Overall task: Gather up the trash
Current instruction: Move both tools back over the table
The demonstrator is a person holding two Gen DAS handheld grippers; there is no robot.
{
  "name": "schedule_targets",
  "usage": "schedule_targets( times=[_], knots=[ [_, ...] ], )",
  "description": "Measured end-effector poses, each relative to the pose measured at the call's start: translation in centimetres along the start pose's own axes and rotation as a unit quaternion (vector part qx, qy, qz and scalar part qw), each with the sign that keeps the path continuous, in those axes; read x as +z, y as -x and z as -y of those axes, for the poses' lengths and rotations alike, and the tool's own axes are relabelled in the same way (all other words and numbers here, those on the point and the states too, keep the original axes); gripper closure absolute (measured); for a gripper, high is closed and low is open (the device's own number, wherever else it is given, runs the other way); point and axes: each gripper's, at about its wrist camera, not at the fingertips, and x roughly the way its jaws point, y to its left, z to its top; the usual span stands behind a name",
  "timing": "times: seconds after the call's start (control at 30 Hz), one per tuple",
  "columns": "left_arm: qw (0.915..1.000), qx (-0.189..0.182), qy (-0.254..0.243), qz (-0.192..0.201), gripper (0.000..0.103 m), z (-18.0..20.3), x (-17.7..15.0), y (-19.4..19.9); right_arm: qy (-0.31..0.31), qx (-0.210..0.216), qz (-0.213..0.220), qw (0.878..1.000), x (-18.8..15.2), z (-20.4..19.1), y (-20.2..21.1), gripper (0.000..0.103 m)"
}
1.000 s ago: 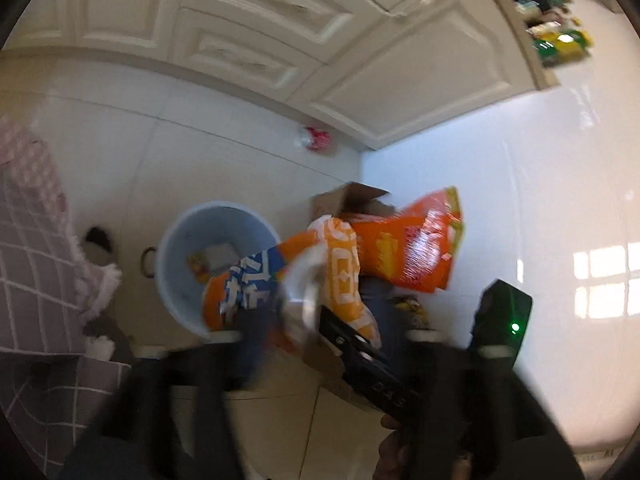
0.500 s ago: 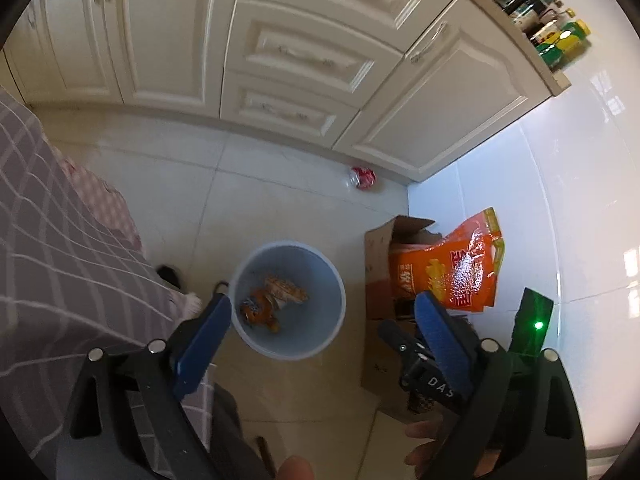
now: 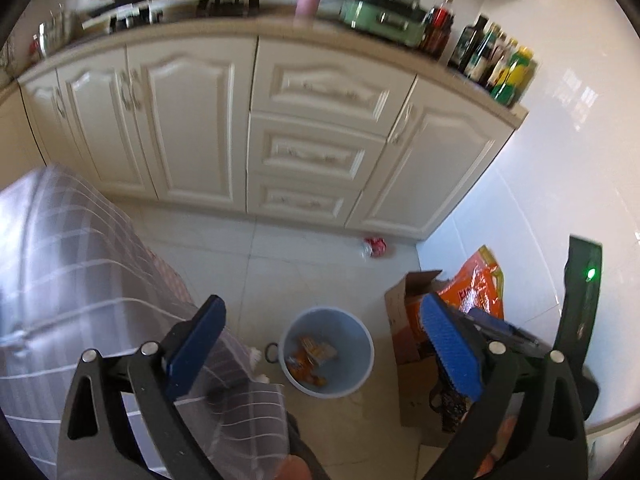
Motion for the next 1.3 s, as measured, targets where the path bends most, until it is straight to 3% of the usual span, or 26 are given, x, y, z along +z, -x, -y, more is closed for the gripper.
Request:
schedule_targets(
  times=[0.27, 0.57, 0.9, 1.3],
  knots=[
    [0.9984, 0.016, 0.002, 0.054, 0.007, -2.5, 0.1, 6.7, 0.055, 0.037, 0.039, 0.997, 0.6, -6.6, 4.2, 0.006],
    [0.9910, 0.061, 0.004, 0.119, 0.007, -6.2, -0.2, 13.9, 0.113, 0.087, 0.069, 0.987, 0.3, -14.1, 7.6, 0.006],
    [0.9780, 0.104, 0.028, 0.178, 0.007, -11.3, -1.8, 21.2, 0.170, 0.136, 0.087, 0.972, -1.1, -21.4, 10.4, 0.006],
    [0.9602, 0.170, 0.074, 0.209, 0.007, -18.8, -6.3, 27.2, 0.230, 0.179, 0.076, 0.954, -4.3, -28.7, 11.0, 0.006]
  ],
)
